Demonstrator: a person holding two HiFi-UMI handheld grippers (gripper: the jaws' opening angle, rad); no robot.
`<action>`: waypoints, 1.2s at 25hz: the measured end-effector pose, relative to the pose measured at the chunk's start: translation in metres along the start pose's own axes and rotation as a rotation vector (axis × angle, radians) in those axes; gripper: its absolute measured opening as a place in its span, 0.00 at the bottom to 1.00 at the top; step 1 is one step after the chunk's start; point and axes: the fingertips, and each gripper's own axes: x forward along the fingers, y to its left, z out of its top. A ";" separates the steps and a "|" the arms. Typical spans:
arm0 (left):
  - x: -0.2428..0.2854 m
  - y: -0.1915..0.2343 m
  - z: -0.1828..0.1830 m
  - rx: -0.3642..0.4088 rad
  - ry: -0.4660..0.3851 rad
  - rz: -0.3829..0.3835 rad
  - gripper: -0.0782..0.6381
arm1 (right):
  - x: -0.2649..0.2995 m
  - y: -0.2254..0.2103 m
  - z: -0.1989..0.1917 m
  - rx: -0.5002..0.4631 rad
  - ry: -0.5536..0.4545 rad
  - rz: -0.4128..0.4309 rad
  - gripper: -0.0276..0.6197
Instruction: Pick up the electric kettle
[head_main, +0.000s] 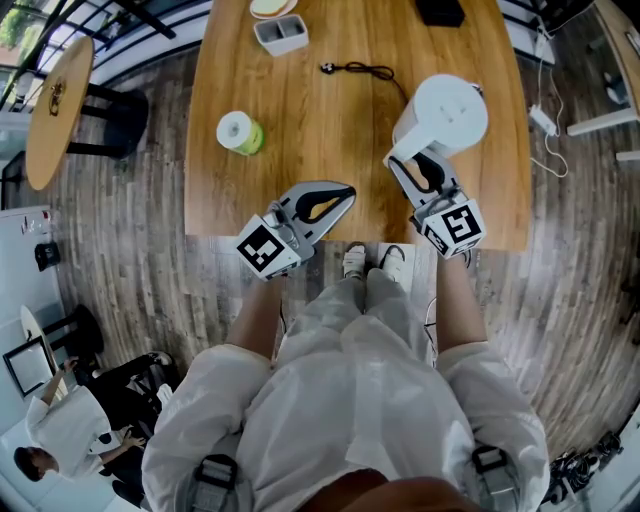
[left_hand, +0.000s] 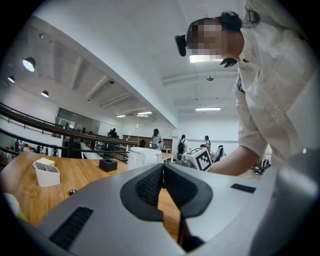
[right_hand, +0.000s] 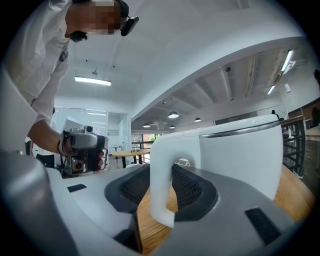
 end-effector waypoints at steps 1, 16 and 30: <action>0.002 0.000 0.000 0.000 0.000 -0.002 0.12 | -0.002 0.000 0.000 -0.007 0.009 0.018 0.26; 0.025 -0.010 -0.004 -0.008 0.005 -0.021 0.12 | -0.054 -0.004 -0.009 -0.090 0.157 0.352 0.26; 0.058 -0.020 0.002 0.008 0.005 -0.066 0.12 | -0.094 -0.019 -0.008 -0.146 0.242 0.449 0.26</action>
